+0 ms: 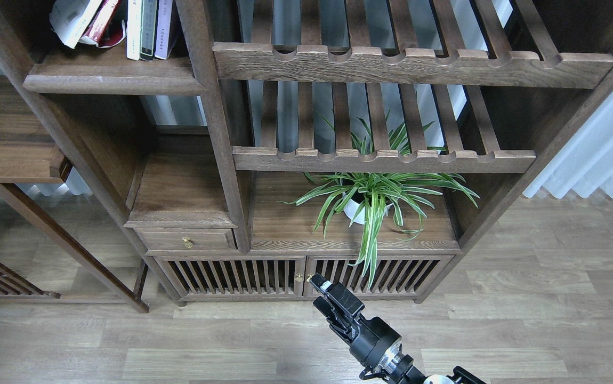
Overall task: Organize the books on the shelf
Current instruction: 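Place the maroon book on the upper shelf stack and release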
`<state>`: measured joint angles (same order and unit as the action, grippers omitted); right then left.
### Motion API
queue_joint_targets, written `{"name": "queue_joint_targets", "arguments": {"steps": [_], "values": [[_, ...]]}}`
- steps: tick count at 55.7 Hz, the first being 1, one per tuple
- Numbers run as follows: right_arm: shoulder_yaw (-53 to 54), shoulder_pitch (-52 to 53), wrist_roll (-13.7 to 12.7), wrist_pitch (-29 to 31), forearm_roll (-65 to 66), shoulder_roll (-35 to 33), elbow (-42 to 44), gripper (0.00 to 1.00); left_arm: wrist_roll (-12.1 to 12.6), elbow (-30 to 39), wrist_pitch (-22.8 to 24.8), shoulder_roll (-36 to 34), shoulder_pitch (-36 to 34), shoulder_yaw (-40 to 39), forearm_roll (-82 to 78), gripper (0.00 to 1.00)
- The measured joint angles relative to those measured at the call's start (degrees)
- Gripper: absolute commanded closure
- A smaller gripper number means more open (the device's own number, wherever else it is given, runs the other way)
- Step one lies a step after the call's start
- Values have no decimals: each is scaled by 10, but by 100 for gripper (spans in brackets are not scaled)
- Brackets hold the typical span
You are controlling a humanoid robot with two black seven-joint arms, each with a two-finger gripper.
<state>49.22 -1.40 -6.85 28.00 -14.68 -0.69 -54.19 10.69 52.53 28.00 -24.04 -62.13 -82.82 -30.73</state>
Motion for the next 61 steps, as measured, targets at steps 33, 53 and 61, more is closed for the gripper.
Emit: {"name": "queue_joint_targets", "arguments": {"steps": [33,53,61], "values": [[0,-2,0,0,-1,2,0,4,-9,-71,0,45,-51,24,-89,96],[0,-2,0,0,-2,2,0,4,-49,-121,0,97,-66,53,-84,27],[0,-2,1,0,-3,-1,0,4,-59,-118,0,99,-52,51,-75,11]]}}
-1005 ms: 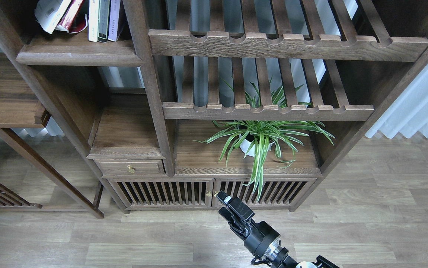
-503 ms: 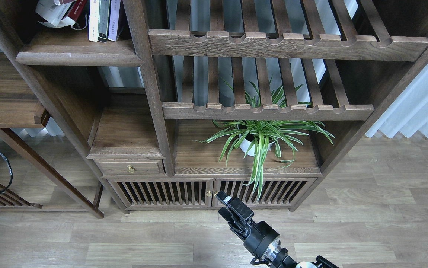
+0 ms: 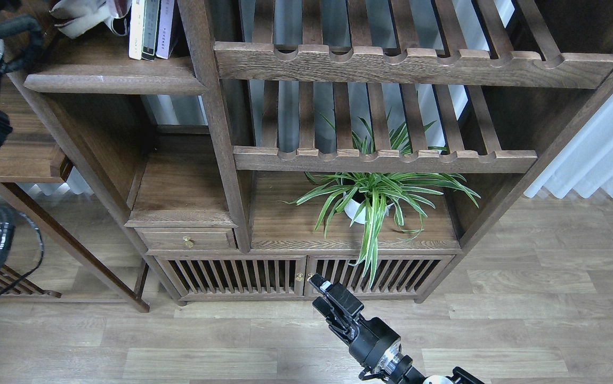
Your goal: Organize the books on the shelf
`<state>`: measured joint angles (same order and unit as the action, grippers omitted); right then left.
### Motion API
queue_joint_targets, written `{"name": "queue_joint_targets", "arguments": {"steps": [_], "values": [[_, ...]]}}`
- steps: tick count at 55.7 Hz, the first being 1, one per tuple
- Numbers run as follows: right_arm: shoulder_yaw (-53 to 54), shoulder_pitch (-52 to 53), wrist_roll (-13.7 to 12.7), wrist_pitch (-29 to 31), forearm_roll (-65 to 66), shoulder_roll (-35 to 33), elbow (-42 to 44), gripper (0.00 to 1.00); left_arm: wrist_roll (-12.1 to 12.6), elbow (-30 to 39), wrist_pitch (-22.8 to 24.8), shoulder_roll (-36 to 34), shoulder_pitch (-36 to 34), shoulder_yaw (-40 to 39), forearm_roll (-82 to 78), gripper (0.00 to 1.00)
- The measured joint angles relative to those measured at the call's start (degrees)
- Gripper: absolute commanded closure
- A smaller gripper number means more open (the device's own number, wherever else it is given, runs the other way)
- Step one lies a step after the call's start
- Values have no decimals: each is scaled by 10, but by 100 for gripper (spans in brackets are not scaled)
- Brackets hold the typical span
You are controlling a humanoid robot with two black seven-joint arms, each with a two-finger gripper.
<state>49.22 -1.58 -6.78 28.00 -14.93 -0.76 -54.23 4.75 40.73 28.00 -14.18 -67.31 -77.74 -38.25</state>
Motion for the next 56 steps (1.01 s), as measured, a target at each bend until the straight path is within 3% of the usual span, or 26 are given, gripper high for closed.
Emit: {"name": "queue_joint_targets", "arguments": {"steps": [24,56], "values": [[0,-2,0,0,0,0,0,3,-1,66,0,-28,60,-11,29,1],[0,-2,0,0,0,0,0,3,1,210,0,-70,193,-79,76,1]]}}
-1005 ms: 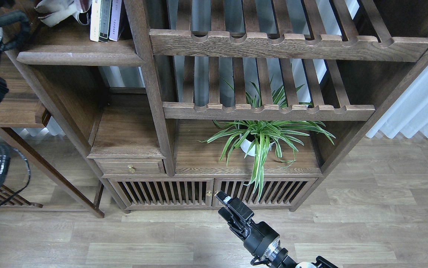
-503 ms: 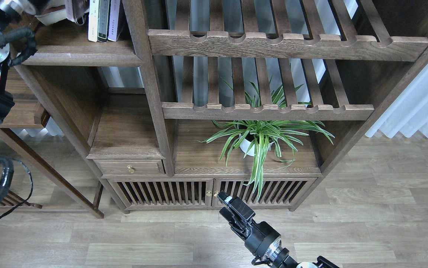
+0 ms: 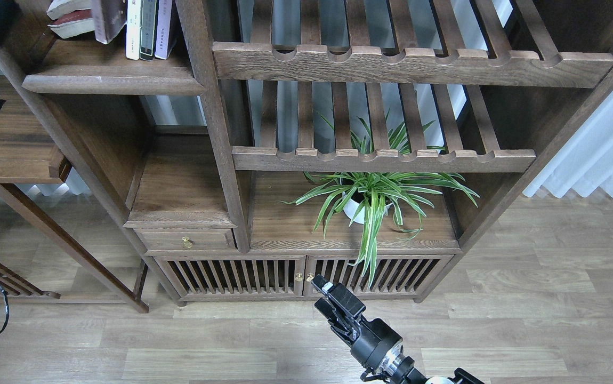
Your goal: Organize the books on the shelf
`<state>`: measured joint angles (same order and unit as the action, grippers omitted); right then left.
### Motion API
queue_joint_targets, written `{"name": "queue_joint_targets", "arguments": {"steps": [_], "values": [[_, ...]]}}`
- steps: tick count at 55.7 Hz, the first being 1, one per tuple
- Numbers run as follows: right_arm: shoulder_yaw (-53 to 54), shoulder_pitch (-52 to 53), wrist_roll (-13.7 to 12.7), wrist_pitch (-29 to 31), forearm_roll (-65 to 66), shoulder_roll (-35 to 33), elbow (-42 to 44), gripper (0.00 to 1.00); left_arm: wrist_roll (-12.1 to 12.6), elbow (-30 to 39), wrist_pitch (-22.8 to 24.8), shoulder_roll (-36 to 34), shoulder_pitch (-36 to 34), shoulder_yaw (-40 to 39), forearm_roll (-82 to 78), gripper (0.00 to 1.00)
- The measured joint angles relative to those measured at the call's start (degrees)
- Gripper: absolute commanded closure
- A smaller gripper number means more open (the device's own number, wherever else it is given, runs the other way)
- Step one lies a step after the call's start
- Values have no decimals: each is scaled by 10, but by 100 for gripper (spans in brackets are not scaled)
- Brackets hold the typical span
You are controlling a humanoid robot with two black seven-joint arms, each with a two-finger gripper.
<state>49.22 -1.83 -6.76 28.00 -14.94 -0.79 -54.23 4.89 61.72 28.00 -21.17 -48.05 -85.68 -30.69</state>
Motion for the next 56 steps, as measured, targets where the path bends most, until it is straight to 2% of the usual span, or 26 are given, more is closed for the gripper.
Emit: {"name": "queue_joint_targets", "arguments": {"steps": [14,26,39,56], "values": [[3,1,0,0,0,0,-1,3,6,72,0,-1,71,-27,28,1],[18,-1,0,0,0,1,-10,3,5,99,0,3,156,-39,69,1],[19,-2,-1,0,3,-4,-51,3,7,112,0,66,254,-30,159,0],[30,29,-1,0,4,-7,-81,3,7,113,0,151,377,73,163,0]]}}
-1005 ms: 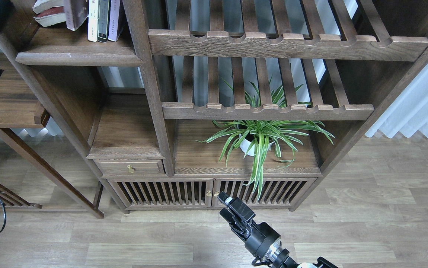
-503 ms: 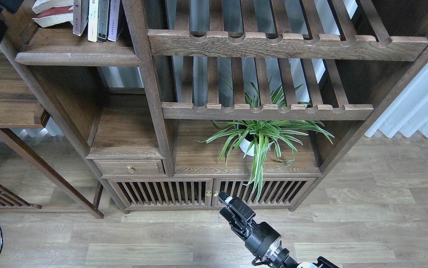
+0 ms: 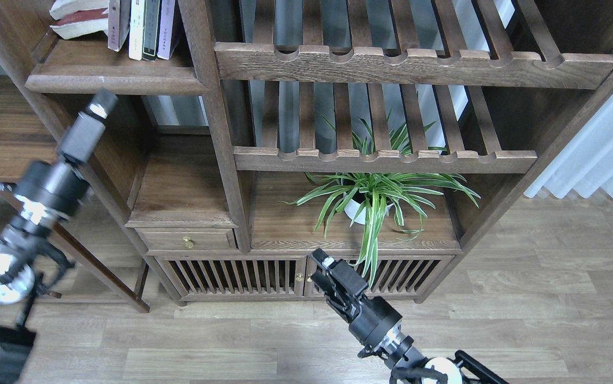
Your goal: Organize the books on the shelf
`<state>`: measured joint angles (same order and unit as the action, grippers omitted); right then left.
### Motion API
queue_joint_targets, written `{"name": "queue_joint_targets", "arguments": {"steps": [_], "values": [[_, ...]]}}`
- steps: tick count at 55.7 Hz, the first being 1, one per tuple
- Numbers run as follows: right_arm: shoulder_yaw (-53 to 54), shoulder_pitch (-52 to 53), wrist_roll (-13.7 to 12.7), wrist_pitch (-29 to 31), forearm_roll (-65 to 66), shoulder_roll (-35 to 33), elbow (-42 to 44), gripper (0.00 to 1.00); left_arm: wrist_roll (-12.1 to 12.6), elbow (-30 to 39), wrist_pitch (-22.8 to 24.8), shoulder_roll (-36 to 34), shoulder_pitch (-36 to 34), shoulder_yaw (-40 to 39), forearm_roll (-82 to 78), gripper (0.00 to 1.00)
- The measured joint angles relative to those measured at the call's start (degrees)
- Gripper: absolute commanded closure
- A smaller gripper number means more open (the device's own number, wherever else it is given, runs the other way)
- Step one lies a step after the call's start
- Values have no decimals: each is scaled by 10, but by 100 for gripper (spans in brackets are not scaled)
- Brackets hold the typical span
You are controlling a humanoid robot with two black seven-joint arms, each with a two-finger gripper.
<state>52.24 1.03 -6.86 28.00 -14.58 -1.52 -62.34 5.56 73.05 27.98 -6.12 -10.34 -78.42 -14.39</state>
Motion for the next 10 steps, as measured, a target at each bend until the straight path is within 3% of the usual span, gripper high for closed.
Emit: {"name": "queue_joint_targets", "arguments": {"steps": [10], "values": [[1,13,-1,0,1,-1,-9,3,-1,-9,0,28,34,20,0,0]]}}
